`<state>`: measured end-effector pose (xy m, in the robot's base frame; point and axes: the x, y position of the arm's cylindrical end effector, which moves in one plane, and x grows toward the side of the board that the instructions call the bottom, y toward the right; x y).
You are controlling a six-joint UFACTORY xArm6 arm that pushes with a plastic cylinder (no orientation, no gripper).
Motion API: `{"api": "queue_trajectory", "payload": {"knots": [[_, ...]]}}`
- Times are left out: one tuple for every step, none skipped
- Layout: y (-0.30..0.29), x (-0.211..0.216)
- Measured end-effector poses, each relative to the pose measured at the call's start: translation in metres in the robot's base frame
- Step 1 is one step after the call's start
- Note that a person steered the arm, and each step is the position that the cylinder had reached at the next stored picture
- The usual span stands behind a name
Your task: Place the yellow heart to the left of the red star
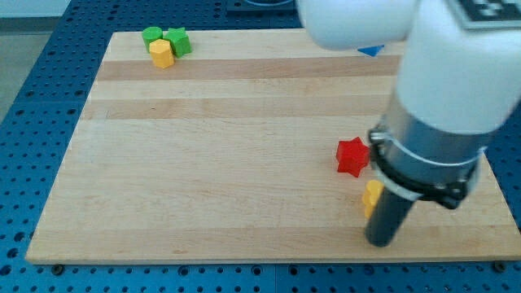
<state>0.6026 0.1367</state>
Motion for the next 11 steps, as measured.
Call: {"api": "queue_trajectory", "payload": {"knots": [[0.017, -0.003], [0.017, -0.014], [0.017, -0.025], [0.016, -0.027], [0.004, -0.028], [-0.012, -0.038], [-0.027, -0.061], [-0.047, -0.077], [-0.070, -0.088], [-0.091, -0.105], [-0.112, -0.125]]}}
